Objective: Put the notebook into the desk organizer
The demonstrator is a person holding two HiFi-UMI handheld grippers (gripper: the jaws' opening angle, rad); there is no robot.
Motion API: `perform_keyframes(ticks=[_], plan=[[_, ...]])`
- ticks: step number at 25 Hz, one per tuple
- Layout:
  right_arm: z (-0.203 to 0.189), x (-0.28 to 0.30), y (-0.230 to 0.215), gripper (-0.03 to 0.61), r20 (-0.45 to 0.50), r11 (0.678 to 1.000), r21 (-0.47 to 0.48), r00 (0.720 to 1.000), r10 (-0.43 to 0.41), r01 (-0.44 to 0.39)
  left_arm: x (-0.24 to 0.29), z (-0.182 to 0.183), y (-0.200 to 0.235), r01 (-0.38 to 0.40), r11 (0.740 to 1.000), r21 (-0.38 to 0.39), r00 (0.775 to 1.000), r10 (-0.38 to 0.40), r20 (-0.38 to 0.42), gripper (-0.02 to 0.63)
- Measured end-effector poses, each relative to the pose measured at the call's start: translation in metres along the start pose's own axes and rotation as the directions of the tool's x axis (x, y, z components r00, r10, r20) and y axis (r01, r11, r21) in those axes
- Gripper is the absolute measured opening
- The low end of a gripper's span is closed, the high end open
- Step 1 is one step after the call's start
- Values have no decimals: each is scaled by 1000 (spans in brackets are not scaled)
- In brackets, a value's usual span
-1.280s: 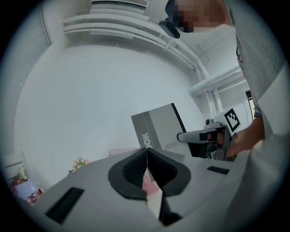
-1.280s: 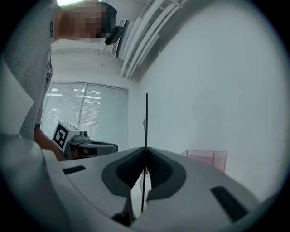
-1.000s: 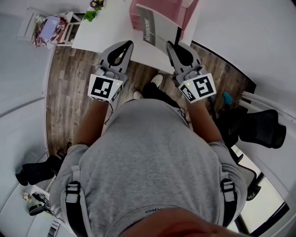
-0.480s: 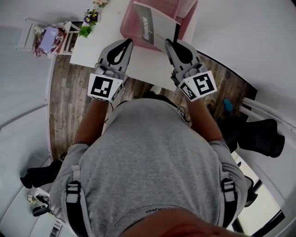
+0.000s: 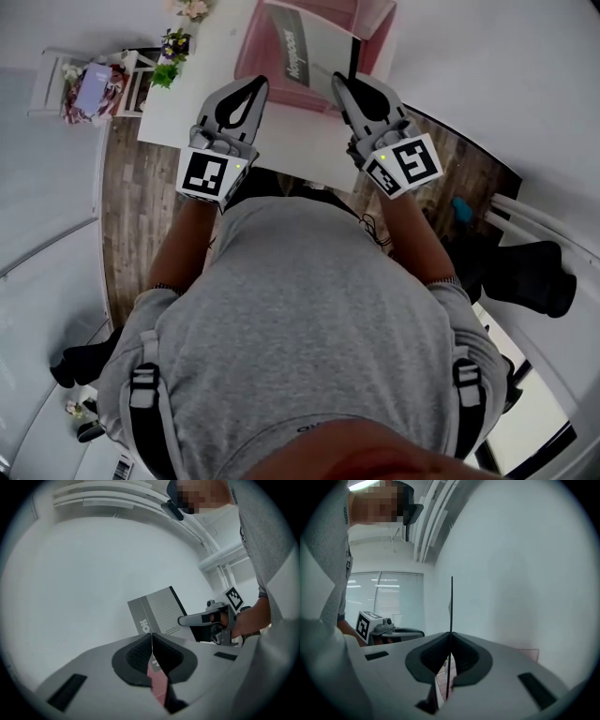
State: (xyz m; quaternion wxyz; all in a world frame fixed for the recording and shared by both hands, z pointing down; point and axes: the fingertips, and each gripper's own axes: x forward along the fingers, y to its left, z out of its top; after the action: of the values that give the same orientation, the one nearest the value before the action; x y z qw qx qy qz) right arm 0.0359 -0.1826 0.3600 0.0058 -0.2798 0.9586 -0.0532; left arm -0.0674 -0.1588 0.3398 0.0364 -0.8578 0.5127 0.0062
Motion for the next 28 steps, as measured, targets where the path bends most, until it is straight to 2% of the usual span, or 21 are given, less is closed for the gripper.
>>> perform_keyframes(ticks=[3, 7, 13, 16, 18, 21, 24, 28], plan=[[0, 12, -8, 17, -6, 1000, 20, 1000, -12, 12, 8, -7, 11, 33, 999, 0, 999, -33, -23, 20], [3, 35, -21, 17, -8, 994, 99, 999, -35, 35, 25, -3, 33, 90, 996, -4, 996, -90, -23, 20], [4, 69, -39, 17, -38, 978, 191, 997, -74, 80, 43, 0, 72, 153, 988, -14, 988, -153, 8, 20], [1, 76, -45, 17, -36, 957, 280, 997, -71, 78, 51, 2, 78, 180, 984, -11, 983, -179, 32, 20], [-3, 79, -49, 17, -38, 929, 362, 997, -65, 74, 55, 4, 80, 192, 981, -6, 981, -192, 37, 20], [-13, 88, -56, 17, -47, 867, 494, 998, -49, 66, 63, 4, 87, 205, 979, -9, 978, -205, 41, 20], [-24, 94, -65, 17, -66, 808, 585, 997, -41, 72, 71, 11, 90, 214, 977, -10, 974, -212, 85, 20], [-50, 99, -78, 18, -167, 735, 665, 986, -27, 133, 79, 13, 92, 222, 975, -13, 971, -220, 92, 20]])
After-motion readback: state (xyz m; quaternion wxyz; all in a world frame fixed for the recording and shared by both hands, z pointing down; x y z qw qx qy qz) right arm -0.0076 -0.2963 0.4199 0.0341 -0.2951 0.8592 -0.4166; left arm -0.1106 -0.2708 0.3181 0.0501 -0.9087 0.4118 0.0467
